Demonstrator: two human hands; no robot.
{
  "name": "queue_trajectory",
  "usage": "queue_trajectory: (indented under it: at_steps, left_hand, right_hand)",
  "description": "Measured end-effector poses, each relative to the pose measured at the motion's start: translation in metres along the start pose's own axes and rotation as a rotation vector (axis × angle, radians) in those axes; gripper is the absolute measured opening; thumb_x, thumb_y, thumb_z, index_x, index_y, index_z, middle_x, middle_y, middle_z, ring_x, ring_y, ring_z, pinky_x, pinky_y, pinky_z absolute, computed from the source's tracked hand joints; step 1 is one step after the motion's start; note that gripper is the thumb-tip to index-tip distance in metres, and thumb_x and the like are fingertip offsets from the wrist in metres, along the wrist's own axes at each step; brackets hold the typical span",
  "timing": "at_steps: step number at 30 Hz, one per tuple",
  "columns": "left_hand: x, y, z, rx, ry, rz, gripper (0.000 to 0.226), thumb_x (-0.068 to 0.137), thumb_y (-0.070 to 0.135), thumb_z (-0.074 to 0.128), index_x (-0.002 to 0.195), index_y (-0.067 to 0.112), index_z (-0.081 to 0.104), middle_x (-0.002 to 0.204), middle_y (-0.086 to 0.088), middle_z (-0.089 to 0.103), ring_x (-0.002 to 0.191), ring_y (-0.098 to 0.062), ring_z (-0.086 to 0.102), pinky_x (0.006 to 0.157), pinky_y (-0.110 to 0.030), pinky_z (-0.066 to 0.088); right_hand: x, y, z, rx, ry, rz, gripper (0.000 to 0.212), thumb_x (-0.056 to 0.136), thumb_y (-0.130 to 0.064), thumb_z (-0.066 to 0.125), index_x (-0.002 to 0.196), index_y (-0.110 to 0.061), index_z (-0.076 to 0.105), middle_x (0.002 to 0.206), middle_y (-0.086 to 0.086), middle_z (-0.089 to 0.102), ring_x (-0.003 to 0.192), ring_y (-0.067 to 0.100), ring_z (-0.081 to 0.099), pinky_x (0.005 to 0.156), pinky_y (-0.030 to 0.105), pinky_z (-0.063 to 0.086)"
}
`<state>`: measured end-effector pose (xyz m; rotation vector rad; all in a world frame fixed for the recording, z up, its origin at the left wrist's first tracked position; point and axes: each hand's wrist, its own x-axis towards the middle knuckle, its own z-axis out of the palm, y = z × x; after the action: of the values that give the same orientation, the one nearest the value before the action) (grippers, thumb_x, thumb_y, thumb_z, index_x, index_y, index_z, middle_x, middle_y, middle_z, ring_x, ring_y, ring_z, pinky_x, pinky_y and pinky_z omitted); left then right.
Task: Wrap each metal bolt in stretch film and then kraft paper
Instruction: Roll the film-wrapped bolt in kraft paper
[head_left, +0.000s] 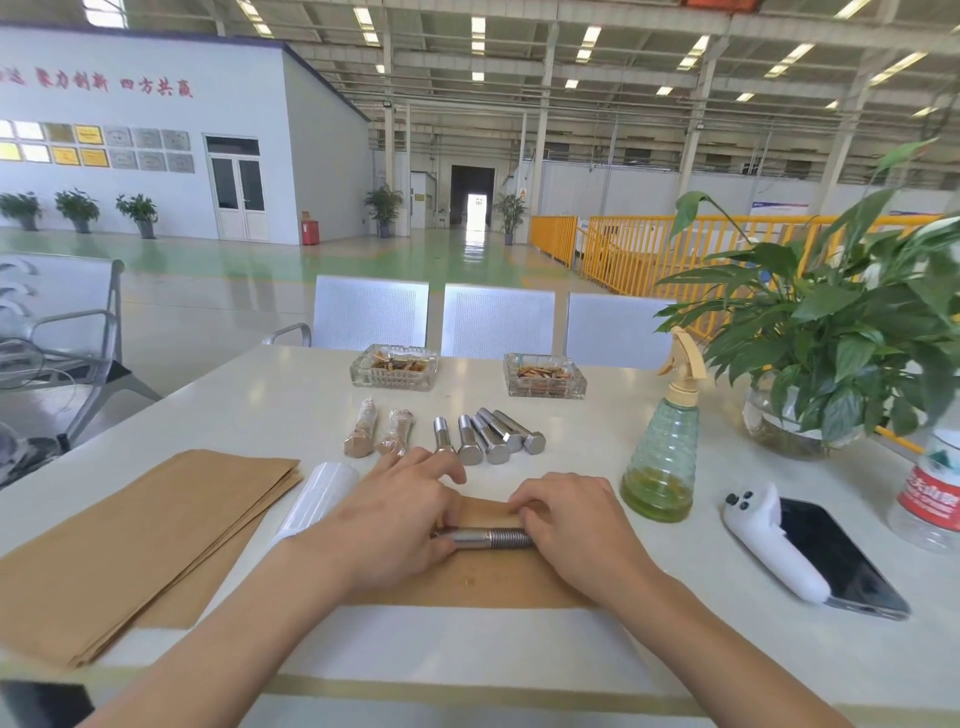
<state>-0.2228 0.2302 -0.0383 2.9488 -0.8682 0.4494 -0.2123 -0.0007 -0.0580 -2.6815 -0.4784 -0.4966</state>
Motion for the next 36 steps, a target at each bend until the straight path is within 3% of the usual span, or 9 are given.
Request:
queue_trajectory:
  at_steps: [3,7,12,16,19,24,26,29,36]
  left_hand:
    - [0.001,0.000,-0.001,0.012,0.021,0.001,0.019,0.088,0.049,0.066,0.101,0.035,0.067,0.138,0.021,0.044,0.127,-0.010,0.041,0.104,-0.032,0.032]
    - [0.002,0.002,-0.005,-0.184,0.210,-0.027,0.033,0.084,0.038,0.073,0.107,0.040,0.049,0.103,0.022,0.056,0.099,-0.009,0.055,0.078,-0.030,0.041]
    - [0.004,0.005,-0.003,-0.088,0.118,-0.061,0.022,0.088,0.047,0.066,0.108,0.039,0.062,0.101,0.020,0.061,0.098,-0.007,0.054,0.079,-0.030,0.048]
    - [-0.001,0.005,0.001,-0.072,0.099,-0.022,0.015,0.089,0.040,0.061,0.104,0.041,0.059,0.090,0.020,0.056,0.086,-0.001,0.043,0.067,-0.026,0.038]
    - [-0.006,0.005,0.003,-0.051,0.092,0.007,0.013,0.090,0.031,0.057,0.100,0.039,0.057,0.085,0.018,0.049,0.087,-0.006,0.051,0.064,-0.027,0.035]
    - [-0.014,0.007,0.007,-0.038,0.083,0.064,0.012,0.088,0.025,0.056,0.096,0.034,0.057,0.088,0.013,0.052,0.089,-0.012,0.055,0.065,-0.029,0.037]
    - [-0.015,0.006,0.005,-0.053,0.076,0.071,0.004,0.090,0.036,0.057,0.093,0.035,0.058,0.088,0.013,0.054,0.091,-0.008,0.052,0.067,-0.027,0.036]
    - [-0.012,0.007,0.002,-0.132,0.075,0.018,0.020,0.094,0.055,0.050,0.094,0.037,0.061,0.087,0.016,0.057,0.091,-0.003,0.050,0.072,-0.026,0.041]
    - [0.004,0.007,0.001,-0.168,-0.003,-0.068,0.017,0.093,0.042,0.062,0.110,0.037,0.064,0.106,0.017,0.055,0.103,-0.007,0.052,0.085,-0.030,0.046]
  right_hand:
    - [-0.002,0.000,-0.001,0.006,0.013,-0.011,0.023,0.096,-0.026,0.057,0.107,-0.038,0.074,0.102,-0.015,0.071,0.103,0.009,0.061,0.097,0.033,0.040]
    - [-0.004,0.000,-0.001,0.012,0.020,-0.048,0.026,0.096,-0.025,0.058,0.110,-0.037,0.076,0.107,-0.015,0.073,0.106,0.010,0.061,0.102,0.034,0.040]
    - [-0.015,0.005,-0.001,0.024,0.054,-0.107,0.024,0.095,-0.023,0.063,0.108,-0.036,0.078,0.109,-0.020,0.073,0.106,0.007,0.062,0.100,0.032,0.040]
    - [-0.027,0.008,0.001,0.032,0.103,-0.149,0.020,0.095,-0.027,0.067,0.105,-0.039,0.079,0.105,-0.024,0.072,0.101,0.005,0.059,0.091,0.028,0.041]
    - [-0.035,0.008,0.004,0.032,0.140,-0.199,0.018,0.092,-0.026,0.071,0.103,-0.037,0.079,0.100,-0.023,0.071,0.098,0.008,0.060,0.085,0.029,0.043]
    - [-0.041,0.008,0.005,-0.025,0.145,-0.256,0.022,0.090,-0.023,0.073,0.102,-0.040,0.076,0.095,-0.023,0.065,0.090,0.009,0.055,0.075,0.026,0.039]
    - [-0.042,0.009,0.006,-0.046,0.133,-0.270,0.024,0.089,-0.023,0.071,0.104,-0.042,0.075,0.096,-0.023,0.063,0.089,0.008,0.053,0.075,0.026,0.039]
    - [-0.044,0.010,0.008,-0.064,0.137,-0.287,0.022,0.087,-0.022,0.074,0.100,-0.040,0.074,0.097,-0.022,0.062,0.088,0.009,0.053,0.073,0.025,0.039]
    - [-0.048,0.008,0.005,-0.090,0.130,-0.323,0.010,0.087,-0.031,0.074,0.092,-0.038,0.077,0.099,-0.021,0.061,0.088,0.008,0.055,0.073,0.028,0.045]
